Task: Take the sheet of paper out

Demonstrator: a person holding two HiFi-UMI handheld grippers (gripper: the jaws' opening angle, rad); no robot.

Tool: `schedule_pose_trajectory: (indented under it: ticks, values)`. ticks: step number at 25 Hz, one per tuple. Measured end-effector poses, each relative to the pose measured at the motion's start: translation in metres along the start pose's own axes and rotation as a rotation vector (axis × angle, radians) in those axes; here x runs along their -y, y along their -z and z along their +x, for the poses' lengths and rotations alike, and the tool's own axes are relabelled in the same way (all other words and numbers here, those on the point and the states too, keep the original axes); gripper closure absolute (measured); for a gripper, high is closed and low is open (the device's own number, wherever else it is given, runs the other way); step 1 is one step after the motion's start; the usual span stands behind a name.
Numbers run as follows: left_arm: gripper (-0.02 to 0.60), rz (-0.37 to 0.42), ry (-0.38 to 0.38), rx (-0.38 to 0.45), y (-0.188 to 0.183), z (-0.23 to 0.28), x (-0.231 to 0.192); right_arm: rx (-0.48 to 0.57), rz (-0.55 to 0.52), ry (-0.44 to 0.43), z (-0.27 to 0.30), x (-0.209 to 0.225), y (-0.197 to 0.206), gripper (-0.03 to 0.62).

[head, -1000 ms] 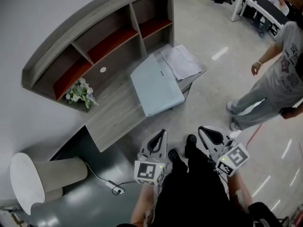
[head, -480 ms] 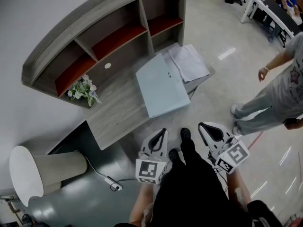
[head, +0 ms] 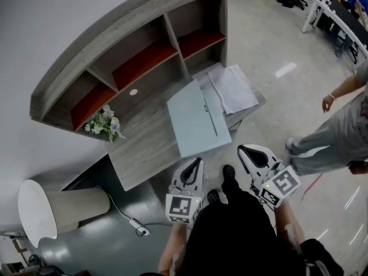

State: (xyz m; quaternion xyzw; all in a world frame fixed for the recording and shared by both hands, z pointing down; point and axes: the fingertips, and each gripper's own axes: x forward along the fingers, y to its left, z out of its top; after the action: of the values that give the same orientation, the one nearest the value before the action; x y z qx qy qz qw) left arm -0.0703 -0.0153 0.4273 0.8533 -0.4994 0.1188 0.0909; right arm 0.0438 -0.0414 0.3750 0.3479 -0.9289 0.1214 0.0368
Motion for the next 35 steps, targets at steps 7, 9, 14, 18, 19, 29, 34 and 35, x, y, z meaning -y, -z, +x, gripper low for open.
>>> schedule_pose_trajectory:
  ticks: [7, 9, 14, 18, 19, 29, 34, 35]
  values:
    - [0.568, -0.007, -0.036, -0.024, 0.0, 0.046, 0.004, -0.011, -0.001, -0.054, 0.017, 0.052, -0.001, 0.582]
    - [0.568, -0.005, -0.048, -0.033, 0.004, 0.057, 0.006, -0.022, -0.001, -0.07, 0.021, 0.063, 0.003, 0.582]
    - [0.562, -0.016, -0.072, -0.062, 0.014, 0.076, 0.006, -0.044, 0.005, -0.098, 0.028, 0.08, 0.007, 0.582]
    - [0.498, -0.003, -0.073, -0.101, 0.025, 0.087, 0.01, -0.065, 0.015, -0.112, 0.03, 0.089, 0.012, 0.582]
    - [0.487, 0.005, -0.077, -0.113, 0.029, 0.09, 0.01, -0.072, 0.015, -0.116, 0.032, 0.091, 0.014, 0.582]
    - [0.346, 0.182, -0.101, -0.297, 0.099, 0.117, 0.008, -0.118, 0.011, -0.118, 0.034, 0.096, 0.03, 0.582]
    - [0.321, 0.376, -0.155, -0.38, 0.128, 0.133, -0.006, -0.141, -0.002, -0.112, 0.033, 0.097, 0.035, 0.582]
    - [0.322, 0.392, -0.159, -0.388, 0.132, 0.136, -0.008, -0.143, -0.004, -0.11, 0.032, 0.097, 0.035, 0.582]
